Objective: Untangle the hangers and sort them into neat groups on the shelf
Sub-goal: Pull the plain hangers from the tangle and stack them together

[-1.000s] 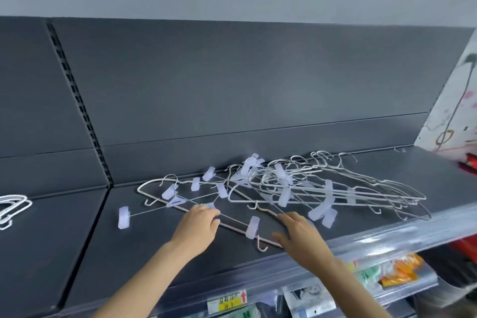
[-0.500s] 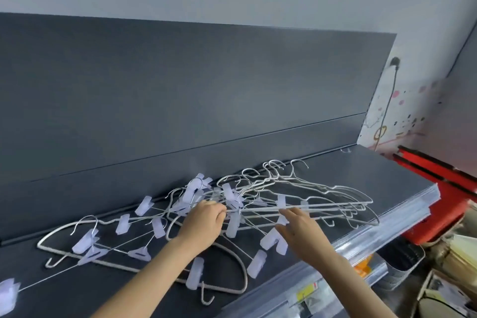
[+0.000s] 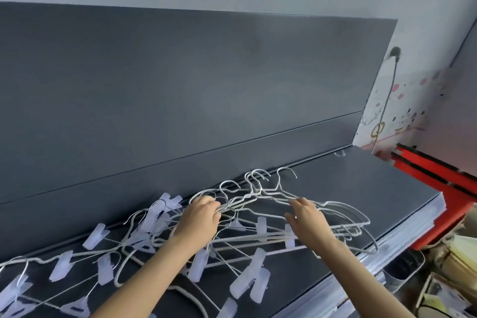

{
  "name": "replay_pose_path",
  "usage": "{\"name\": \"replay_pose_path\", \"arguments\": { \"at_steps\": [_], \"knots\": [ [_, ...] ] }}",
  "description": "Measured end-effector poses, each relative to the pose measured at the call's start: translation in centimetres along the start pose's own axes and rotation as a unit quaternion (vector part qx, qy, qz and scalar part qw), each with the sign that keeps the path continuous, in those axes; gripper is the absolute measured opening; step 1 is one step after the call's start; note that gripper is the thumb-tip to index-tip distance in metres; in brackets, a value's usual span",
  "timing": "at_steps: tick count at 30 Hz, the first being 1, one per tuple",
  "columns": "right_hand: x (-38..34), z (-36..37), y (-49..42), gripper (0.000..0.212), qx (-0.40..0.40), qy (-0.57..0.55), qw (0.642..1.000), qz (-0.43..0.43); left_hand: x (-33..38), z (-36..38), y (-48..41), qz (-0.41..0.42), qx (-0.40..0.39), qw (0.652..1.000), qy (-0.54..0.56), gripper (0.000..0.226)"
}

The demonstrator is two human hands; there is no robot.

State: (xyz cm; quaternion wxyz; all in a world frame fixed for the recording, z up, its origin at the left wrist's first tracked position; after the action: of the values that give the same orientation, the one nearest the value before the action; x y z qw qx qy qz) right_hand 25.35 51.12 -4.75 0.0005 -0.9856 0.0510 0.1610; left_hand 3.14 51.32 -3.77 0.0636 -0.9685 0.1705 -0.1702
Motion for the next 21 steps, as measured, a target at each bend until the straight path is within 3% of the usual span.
{"name": "replay_pose_path", "arguments": {
  "at_steps": [4,7,12,15,21],
  "knots": [
    [0.6,0.6,-4.0,0.036,-0.015,0.043,0.999,-0.015,-1.4,2.2,-1.6,-0.066,-0.072,0.992,-0.081,0.046],
    [0.6,2.2,-6.2,0.038,-0.056,0.092,0.994,-0.026,-1.7,2.8,-2.2,-0.092,-0.090,0.988,-0.081,0.037],
    [0.2,2.7,-7.9,0.022,-0.034,0.077,0.994,-0.068,-2.4,1.8,-2.1,-0.123,-0.068,0.989,-0.046,0.016],
    [-0.1,0.9,-8.2,0.015,-0.003,0.003,0.998,-0.069,-2.9,1.0,-1.4,-0.126,-0.044,0.991,-0.014,0.016],
    [-1.9,-3.8,-8.4,0.018,0.056,-0.028,0.994,-0.092,-3.0,-2.5,-0.3,-0.129,0.047,0.990,0.028,0.014]
  ]
}}
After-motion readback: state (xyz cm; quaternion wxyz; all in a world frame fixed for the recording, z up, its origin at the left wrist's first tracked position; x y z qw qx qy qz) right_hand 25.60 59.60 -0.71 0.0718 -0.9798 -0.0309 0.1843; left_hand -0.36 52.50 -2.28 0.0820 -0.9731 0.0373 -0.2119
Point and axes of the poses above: each hand's wrist, its own y-axis away from the middle knuckle, its own z-axis out of the palm, x = y × z, the point moved 10 cm from there along -y, towards the middle knuckle, and after that the axes turned 8 degrees about z, right-handed, at the moved point
